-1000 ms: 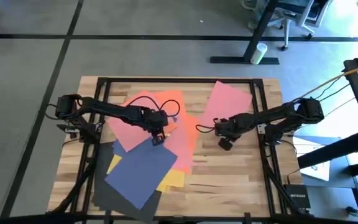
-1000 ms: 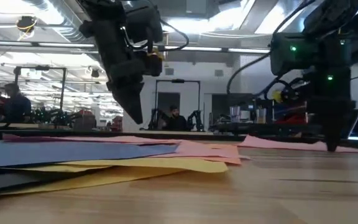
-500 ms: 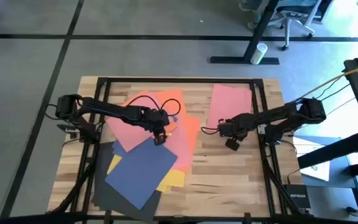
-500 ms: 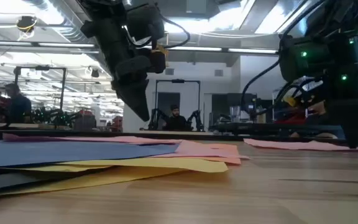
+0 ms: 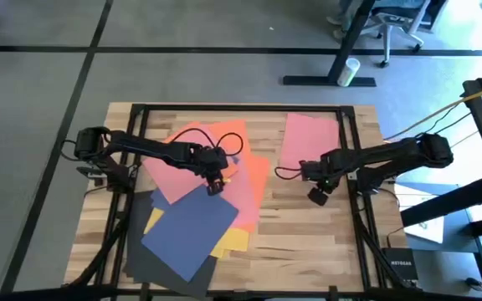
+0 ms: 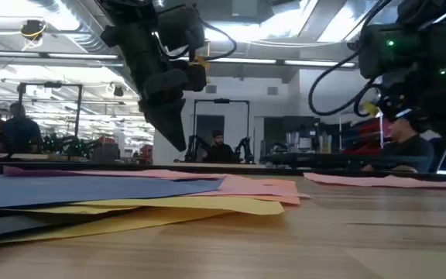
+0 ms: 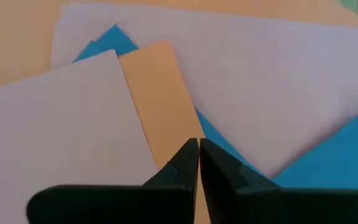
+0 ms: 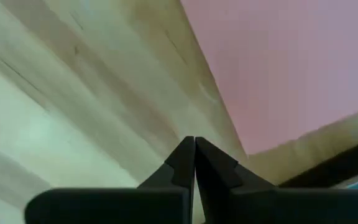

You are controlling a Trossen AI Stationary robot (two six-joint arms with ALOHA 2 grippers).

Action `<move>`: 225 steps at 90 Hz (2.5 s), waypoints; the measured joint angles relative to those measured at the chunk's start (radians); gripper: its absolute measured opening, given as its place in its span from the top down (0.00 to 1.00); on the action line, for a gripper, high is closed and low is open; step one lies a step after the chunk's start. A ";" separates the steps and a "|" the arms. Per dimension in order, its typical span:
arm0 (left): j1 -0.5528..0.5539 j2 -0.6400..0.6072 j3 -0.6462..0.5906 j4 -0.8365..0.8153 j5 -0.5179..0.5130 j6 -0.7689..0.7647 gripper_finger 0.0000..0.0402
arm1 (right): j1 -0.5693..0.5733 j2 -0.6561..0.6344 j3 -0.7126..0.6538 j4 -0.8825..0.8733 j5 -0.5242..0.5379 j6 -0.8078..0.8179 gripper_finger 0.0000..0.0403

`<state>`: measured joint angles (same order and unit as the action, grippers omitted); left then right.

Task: Organize paper
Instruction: Put the pink paper to the top right of the table

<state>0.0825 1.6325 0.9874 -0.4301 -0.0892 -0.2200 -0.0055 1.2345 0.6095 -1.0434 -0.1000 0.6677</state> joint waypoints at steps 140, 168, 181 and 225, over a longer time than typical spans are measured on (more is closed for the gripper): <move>-0.013 0.000 0.000 -0.003 0.000 -0.027 1.00 | 0.021 -0.129 -0.013 0.116 0.398 0.209 1.00; -0.013 0.000 0.000 0.002 0.000 -0.034 1.00 | 0.025 -0.062 -0.013 0.543 0.458 -0.045 1.00; -0.013 0.000 0.000 0.002 0.000 -0.037 1.00 | 0.025 0.004 -0.013 0.564 0.444 -0.048 1.00; -0.013 0.000 0.000 0.003 0.000 -0.046 1.00 | 0.025 -0.054 0.006 0.101 0.338 0.048 1.00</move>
<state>0.0696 1.6321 0.9878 -0.4270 -0.0887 -0.2661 0.0193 1.1805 0.6151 -0.9427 0.2383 0.7154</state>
